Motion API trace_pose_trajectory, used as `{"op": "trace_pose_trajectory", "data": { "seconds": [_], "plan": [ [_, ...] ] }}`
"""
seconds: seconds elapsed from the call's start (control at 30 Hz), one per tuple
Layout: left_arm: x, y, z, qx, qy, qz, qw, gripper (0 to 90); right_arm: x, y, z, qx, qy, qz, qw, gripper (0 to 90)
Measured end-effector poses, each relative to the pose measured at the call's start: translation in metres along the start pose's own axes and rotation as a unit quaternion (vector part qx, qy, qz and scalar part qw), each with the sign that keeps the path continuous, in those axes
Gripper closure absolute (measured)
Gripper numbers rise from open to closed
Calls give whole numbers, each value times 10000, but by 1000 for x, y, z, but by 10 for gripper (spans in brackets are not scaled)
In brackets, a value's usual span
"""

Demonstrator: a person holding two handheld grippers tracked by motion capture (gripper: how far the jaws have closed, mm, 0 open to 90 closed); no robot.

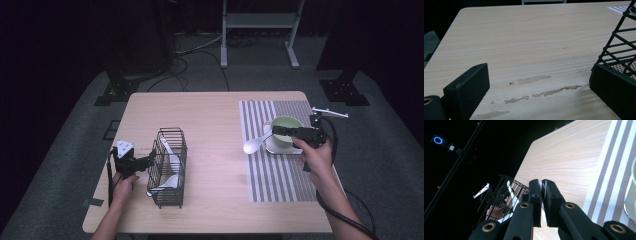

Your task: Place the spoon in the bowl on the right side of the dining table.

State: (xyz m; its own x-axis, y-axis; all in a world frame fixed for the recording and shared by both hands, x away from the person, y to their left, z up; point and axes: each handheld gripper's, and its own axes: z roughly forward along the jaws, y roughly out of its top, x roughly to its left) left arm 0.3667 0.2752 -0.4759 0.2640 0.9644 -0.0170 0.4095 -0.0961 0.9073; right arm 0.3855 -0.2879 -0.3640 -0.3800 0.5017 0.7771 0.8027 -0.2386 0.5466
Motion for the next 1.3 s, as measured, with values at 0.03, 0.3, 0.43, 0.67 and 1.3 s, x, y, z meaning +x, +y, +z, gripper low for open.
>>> {"op": "trace_pose_trajectory", "data": {
  "seconds": [0.03,0.3,0.43,0.67,1.3],
  "plan": [
    [0,0,0,-3,4,3,10000,16,-1,0,-1,-14,-13,32,10000,851],
    [0,0,0,1,5,1,10000,16,-6,3,-8,-122,-72,79,9999,851],
    [0,0,0,-10,11,0,10000,16,-8,4,-11,-177,-104,95,9997,851],
    [0,0,0,-9,9,0,10000,16,-13,6,-18,-264,-140,145,9994,851],
    [0,0,0,-8,13,3,10000,16,-21,13,-31,-449,-272,246,9983,851]
  ]
}}
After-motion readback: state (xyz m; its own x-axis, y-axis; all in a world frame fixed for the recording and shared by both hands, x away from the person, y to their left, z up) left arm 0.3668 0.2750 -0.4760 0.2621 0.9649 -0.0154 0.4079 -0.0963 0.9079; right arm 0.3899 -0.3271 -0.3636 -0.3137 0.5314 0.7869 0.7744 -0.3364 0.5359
